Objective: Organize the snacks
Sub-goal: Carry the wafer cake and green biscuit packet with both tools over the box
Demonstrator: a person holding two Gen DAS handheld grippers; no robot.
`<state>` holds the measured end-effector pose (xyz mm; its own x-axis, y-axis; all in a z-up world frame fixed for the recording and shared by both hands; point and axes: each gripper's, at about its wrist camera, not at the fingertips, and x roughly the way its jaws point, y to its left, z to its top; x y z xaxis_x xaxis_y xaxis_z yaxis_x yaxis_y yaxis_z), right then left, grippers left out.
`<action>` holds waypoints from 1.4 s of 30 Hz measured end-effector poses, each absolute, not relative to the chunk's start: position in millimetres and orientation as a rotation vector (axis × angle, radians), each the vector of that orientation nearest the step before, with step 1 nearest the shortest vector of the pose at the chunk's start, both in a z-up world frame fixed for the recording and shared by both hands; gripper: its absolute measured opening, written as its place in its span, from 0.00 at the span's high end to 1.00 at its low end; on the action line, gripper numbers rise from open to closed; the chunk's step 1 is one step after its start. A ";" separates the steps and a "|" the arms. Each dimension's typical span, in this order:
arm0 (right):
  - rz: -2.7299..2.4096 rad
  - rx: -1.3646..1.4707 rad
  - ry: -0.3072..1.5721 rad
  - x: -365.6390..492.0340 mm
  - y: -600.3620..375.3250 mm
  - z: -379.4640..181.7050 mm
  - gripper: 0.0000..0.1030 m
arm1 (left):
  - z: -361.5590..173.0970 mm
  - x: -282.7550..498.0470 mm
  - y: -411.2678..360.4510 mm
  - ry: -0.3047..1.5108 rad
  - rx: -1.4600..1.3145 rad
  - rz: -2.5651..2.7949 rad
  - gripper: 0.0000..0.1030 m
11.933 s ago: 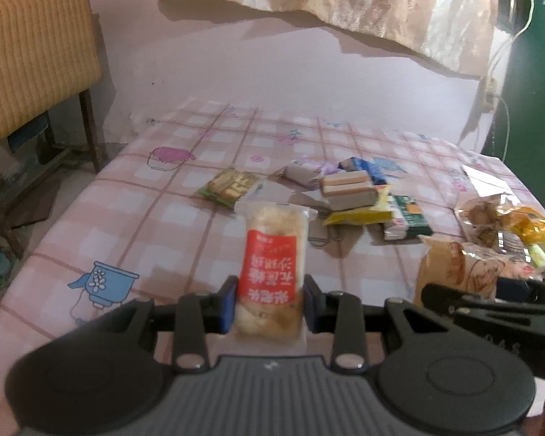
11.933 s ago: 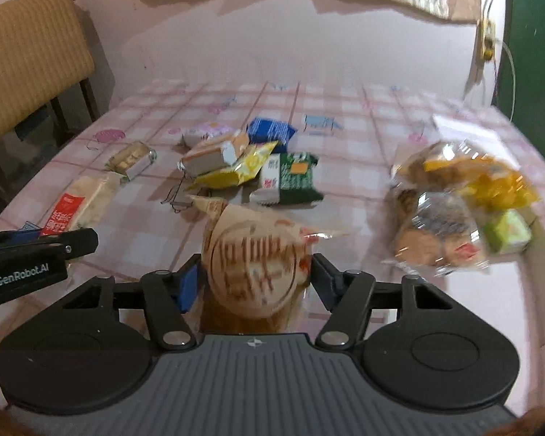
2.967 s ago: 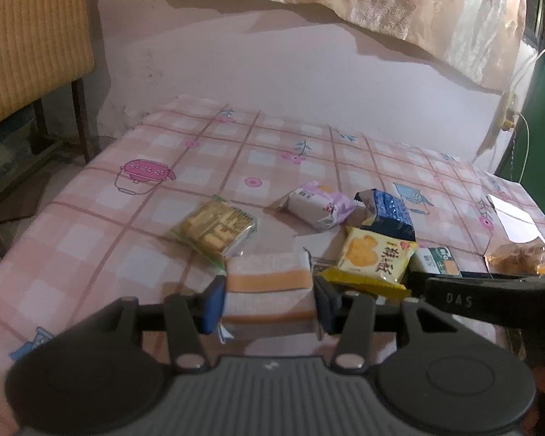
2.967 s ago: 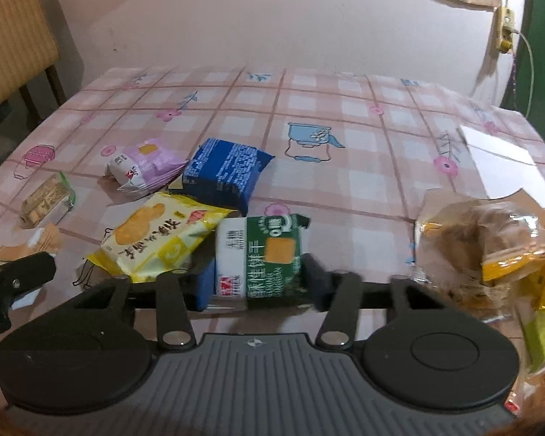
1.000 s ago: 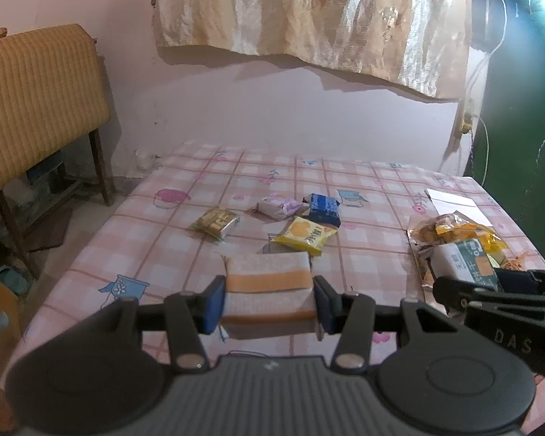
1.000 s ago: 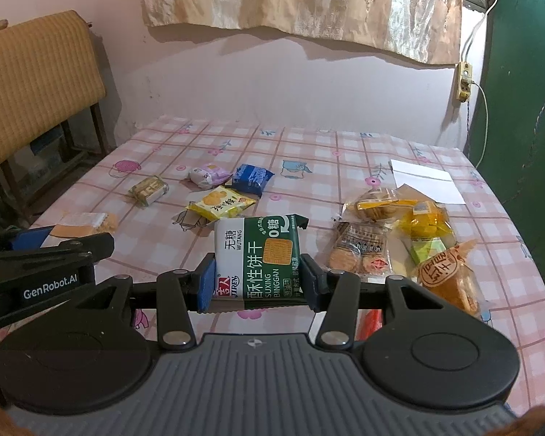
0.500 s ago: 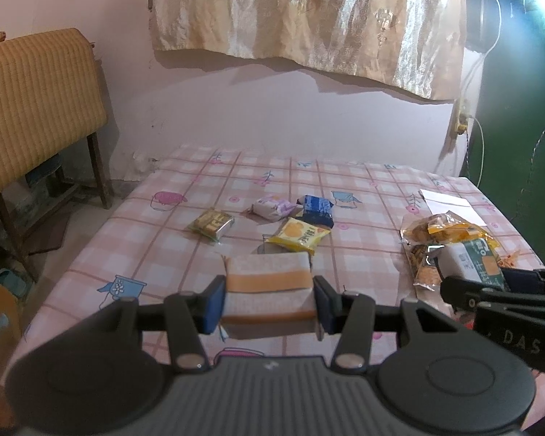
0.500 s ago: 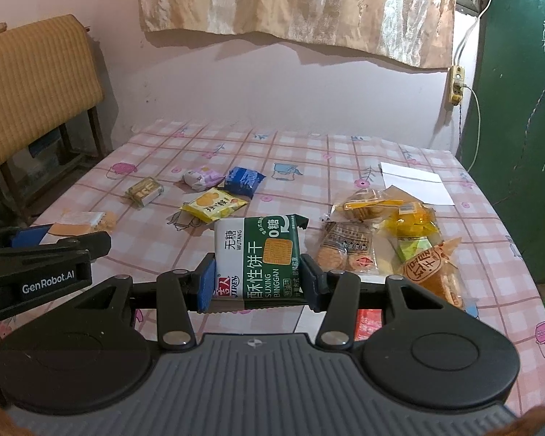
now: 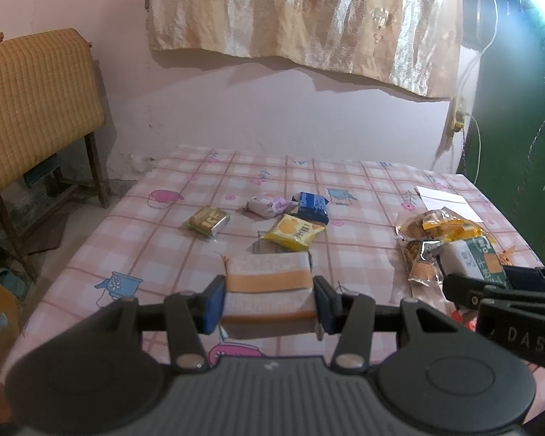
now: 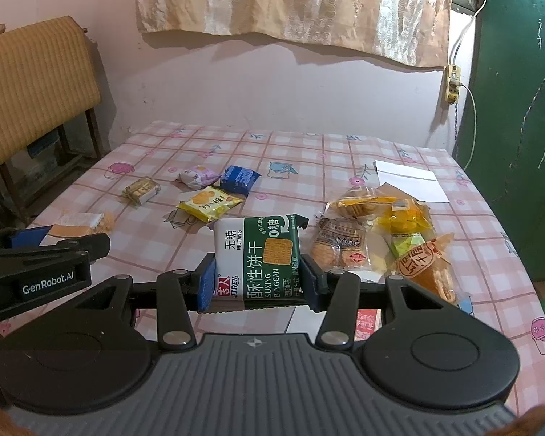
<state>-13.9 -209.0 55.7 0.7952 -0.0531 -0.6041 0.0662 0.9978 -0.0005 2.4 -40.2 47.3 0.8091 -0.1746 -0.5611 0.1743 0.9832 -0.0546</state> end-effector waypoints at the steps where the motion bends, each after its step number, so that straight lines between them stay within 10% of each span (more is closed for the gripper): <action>1: -0.064 0.021 0.649 -14.0 -209.3 55.8 0.42 | 47.6 1.8 -40.6 0.599 0.002 -0.187 0.52; 42: -0.137 0.049 0.640 -32.7 -223.3 61.2 0.42 | 52.8 -18.6 -71.8 0.595 0.019 -0.286 0.52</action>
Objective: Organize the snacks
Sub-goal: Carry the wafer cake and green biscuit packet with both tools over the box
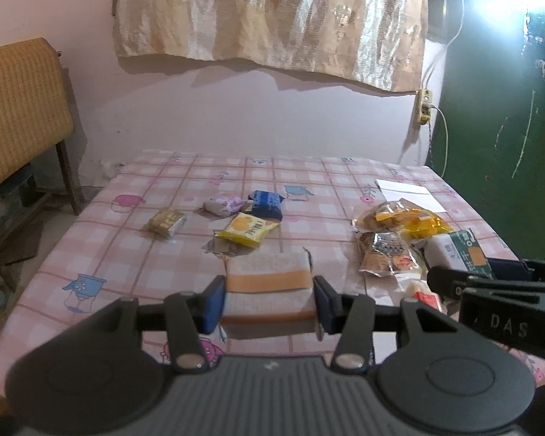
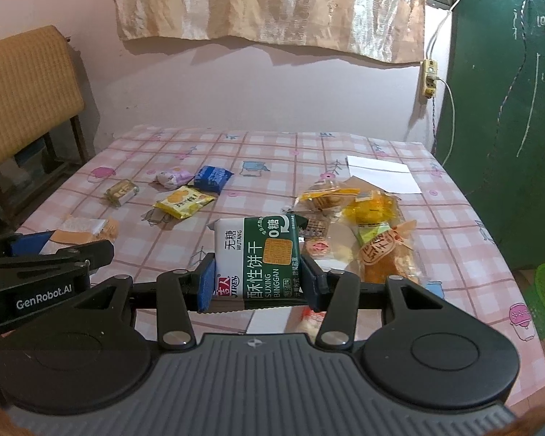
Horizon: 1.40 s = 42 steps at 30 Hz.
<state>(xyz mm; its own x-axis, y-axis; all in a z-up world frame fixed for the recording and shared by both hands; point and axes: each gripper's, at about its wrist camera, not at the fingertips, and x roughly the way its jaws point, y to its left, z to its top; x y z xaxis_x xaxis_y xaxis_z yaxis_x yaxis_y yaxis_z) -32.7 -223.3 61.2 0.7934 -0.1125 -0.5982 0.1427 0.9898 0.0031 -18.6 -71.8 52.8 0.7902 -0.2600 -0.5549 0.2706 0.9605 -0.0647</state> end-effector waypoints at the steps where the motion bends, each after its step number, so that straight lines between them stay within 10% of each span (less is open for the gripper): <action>1: -0.143 0.052 0.639 -33.5 -223.9 61.3 0.42 | 53.0 -19.2 -73.5 0.593 0.021 -0.289 0.52; 42: -0.383 0.136 0.651 -82.9 -288.8 55.3 0.42 | 44.1 -35.7 -166.8 0.620 0.089 -0.542 0.52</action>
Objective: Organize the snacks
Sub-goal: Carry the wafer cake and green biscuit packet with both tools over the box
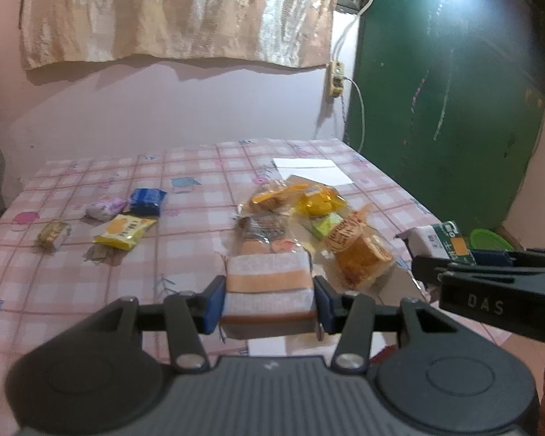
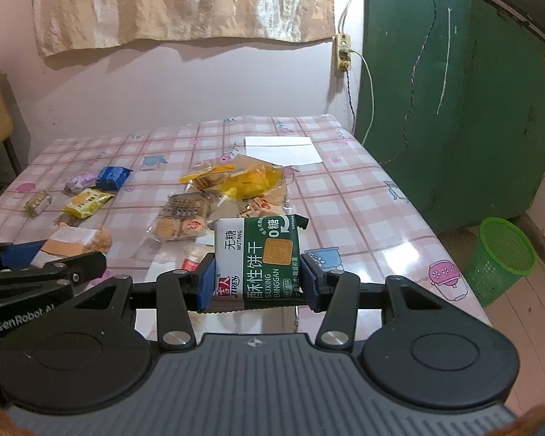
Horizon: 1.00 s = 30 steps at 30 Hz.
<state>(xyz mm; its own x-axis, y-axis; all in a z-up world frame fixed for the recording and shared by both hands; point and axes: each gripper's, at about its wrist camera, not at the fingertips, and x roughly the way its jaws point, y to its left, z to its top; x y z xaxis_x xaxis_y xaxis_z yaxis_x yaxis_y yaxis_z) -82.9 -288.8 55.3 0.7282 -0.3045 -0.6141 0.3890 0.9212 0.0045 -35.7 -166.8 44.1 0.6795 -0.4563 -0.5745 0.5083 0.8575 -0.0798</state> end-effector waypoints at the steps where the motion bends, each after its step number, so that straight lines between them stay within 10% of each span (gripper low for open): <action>1: -0.385 0.139 0.653 -83.2 -289.5 54.6 0.42 | 43.2 -36.0 -169.0 0.622 0.092 -0.548 0.52; 30: -0.369 0.154 0.709 -66.5 -302.5 36.3 0.42 | 21.5 -23.9 -189.5 0.673 0.108 -0.574 0.52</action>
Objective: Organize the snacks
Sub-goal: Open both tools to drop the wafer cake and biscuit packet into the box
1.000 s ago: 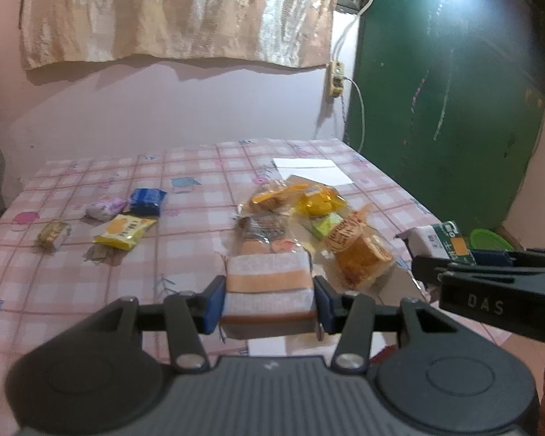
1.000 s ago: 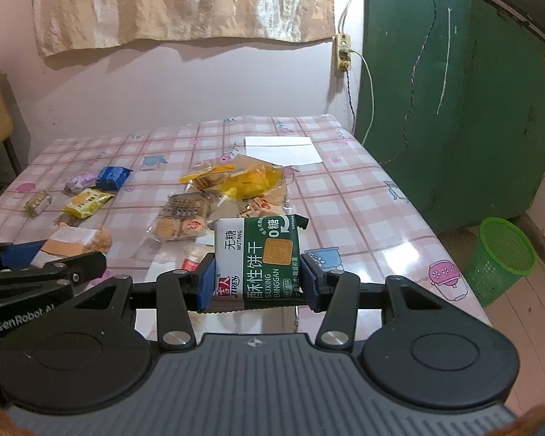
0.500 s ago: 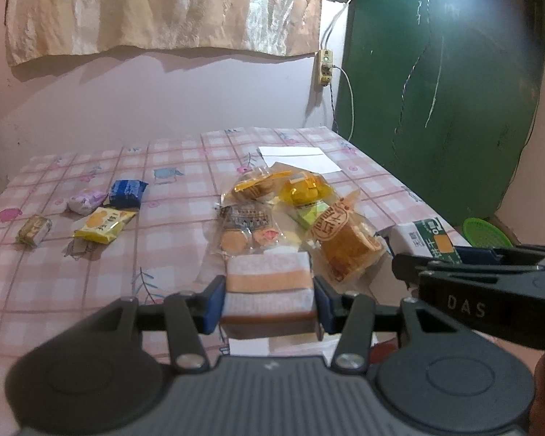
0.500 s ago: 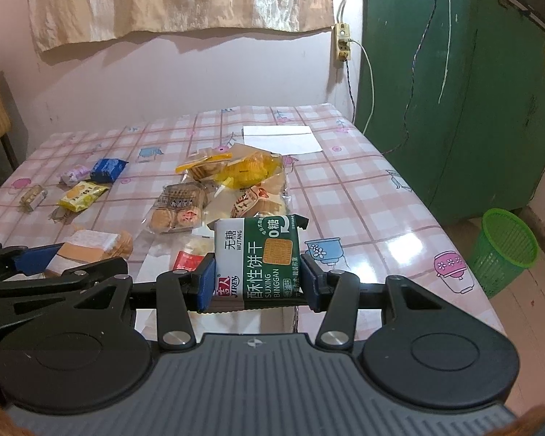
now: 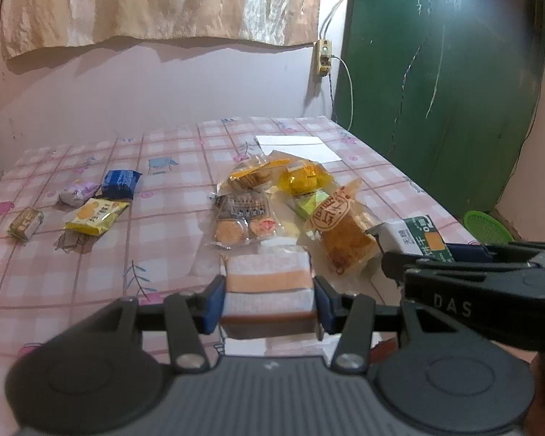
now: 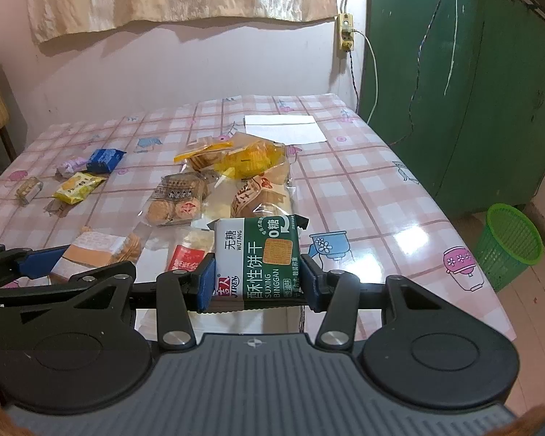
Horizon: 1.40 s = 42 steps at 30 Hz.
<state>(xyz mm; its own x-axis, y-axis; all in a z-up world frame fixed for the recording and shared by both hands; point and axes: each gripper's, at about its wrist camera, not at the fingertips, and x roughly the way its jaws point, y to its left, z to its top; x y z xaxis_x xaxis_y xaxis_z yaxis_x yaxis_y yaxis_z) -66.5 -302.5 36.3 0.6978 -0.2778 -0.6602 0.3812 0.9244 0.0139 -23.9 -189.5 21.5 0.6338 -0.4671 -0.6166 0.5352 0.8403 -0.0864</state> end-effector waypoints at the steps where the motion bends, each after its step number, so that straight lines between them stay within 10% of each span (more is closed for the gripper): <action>1: -0.369 0.154 0.712 -65.4 -303.0 35.5 0.42 | 20.5 -23.1 -189.9 0.675 0.109 -0.575 0.52; 42: -0.265 0.092 0.675 -31.0 -262.3 41.6 0.34 | 25.4 11.9 -119.7 0.667 0.032 -0.401 0.33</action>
